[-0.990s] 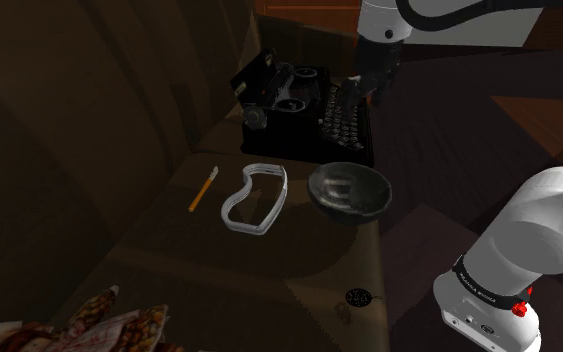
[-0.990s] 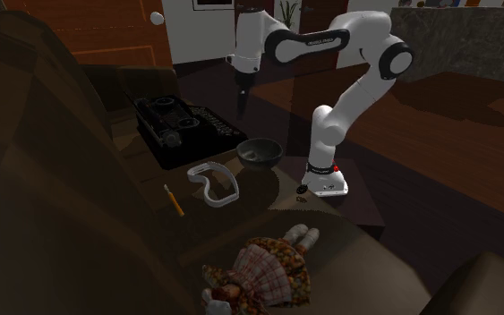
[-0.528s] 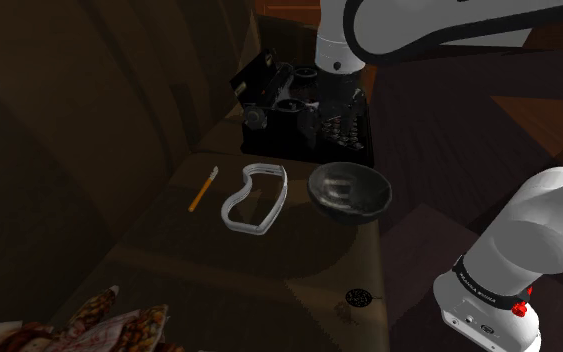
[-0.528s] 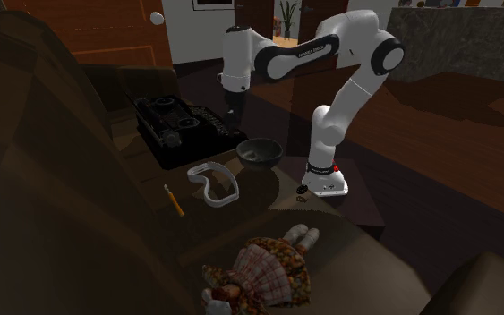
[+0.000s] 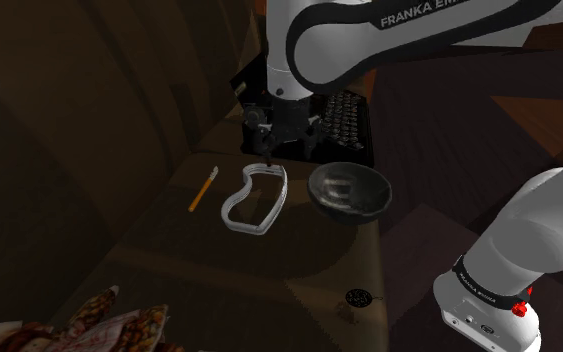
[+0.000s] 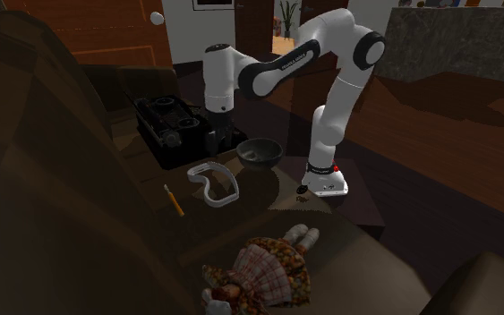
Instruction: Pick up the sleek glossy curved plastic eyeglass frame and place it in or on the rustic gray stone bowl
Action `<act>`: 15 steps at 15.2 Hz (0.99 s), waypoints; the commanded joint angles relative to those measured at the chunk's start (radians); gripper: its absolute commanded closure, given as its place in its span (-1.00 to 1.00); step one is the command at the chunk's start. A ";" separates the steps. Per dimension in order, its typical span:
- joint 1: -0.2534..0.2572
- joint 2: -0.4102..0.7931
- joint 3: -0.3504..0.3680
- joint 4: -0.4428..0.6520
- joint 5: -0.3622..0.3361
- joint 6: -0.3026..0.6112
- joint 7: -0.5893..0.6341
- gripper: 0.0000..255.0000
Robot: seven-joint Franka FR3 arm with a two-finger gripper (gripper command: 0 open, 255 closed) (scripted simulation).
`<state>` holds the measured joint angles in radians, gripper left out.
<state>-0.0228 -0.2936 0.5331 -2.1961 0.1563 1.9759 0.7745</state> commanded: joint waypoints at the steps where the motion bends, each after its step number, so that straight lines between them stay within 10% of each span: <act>1: -0.009 0.083 0.037 0.043 -0.013 0.037 0.085 -1.00; 15: 0.009 0.367 0.105 0.133 -0.129 0.201 0.338 -1.00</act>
<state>-0.0156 0.0671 0.6379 -2.0575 0.0310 2.1664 1.1090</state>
